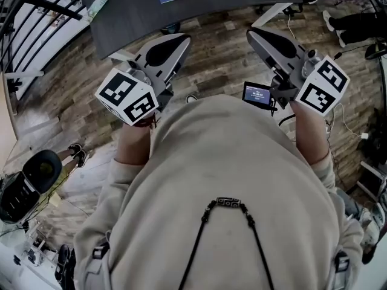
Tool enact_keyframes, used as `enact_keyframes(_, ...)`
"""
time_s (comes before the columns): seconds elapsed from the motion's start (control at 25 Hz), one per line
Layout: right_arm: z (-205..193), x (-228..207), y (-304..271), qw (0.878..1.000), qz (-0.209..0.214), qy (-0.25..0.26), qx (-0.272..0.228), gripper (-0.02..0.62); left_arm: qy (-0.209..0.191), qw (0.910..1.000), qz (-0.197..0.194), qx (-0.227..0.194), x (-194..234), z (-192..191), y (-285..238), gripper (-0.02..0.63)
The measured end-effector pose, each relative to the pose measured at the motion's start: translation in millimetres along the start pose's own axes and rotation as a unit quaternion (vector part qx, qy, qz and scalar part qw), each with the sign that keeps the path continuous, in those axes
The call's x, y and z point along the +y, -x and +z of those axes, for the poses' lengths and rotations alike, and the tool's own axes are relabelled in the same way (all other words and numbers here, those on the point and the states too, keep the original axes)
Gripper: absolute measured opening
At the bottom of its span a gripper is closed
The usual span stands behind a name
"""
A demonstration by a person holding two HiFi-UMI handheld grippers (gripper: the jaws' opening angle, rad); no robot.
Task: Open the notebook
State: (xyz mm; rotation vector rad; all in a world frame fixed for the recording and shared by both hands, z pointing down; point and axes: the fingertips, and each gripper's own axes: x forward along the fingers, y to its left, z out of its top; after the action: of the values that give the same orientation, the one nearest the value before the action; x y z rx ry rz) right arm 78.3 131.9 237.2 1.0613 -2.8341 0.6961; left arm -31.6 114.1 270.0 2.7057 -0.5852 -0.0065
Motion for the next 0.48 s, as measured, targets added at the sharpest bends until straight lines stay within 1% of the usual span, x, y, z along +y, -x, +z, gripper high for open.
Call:
enact_keyframes(0.12, 1.9, 1.7, -1.1, 1.0, -0.002, 0.007, 0.005, 0.016, -0.003, 0.9999, 0.005, -0.011, 3.3, 4.1, 3.2, 0.002)
enact_keyframes(0.28, 6.0, -0.5, -11.2, 1.0, 0.005, 0.001, 0.012, 0.017, -0.005, 0.9996, 0.018, -0.02, 7.7, 6.9, 12.9, 0.003)
enact_keyframes(0.48, 3.4, -10.8, -31.7, 0.999, 0.04, 0.0, 0.028, 0.015, 0.004, 0.9978, 0.062, -0.025, 21.2, -0.5, 26.0, 0.002)
